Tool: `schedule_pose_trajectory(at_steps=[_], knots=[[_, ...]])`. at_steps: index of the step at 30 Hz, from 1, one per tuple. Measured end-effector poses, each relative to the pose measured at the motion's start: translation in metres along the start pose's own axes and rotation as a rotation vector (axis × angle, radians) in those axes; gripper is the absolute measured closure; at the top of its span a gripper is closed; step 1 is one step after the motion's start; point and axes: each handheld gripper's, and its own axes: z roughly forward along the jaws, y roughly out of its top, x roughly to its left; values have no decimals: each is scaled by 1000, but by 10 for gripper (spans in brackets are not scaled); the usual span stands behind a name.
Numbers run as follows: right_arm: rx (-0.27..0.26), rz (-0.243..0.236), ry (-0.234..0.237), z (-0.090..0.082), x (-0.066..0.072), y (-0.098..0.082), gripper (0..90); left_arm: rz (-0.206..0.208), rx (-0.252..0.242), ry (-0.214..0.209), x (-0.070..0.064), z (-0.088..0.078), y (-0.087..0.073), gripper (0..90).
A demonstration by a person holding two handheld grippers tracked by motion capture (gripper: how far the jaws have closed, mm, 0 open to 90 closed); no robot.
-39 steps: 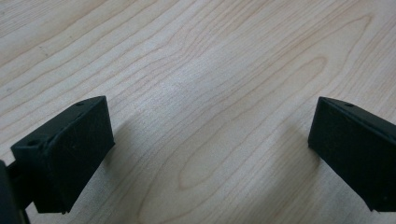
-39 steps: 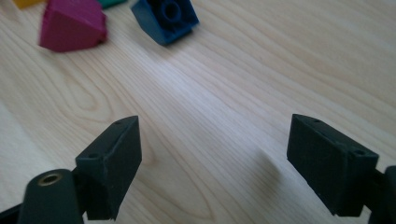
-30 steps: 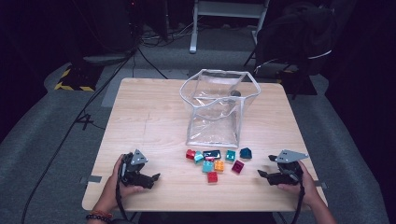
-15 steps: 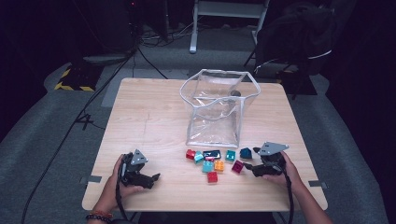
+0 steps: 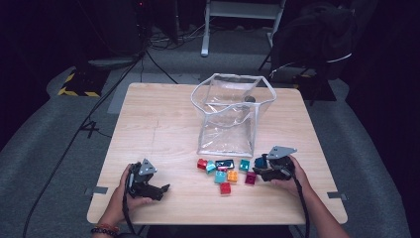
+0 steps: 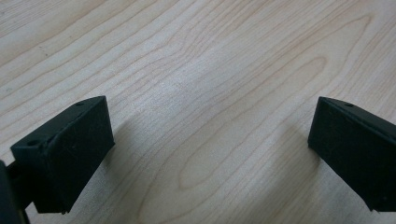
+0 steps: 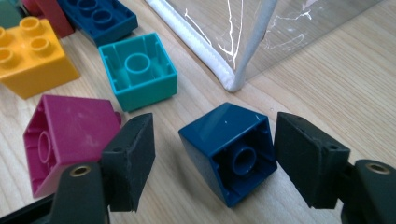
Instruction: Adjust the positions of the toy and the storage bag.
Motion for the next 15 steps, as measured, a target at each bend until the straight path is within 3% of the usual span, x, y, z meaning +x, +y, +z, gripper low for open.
schedule_pose_trajectory(at_steps=[10,15], knots=[[-20,54,19,-2,0,-5,402,0,-1,0,0,0,0,4],[-34,43,30,-8,4,-10,542,-1,0,-1,0,0,0,4]])
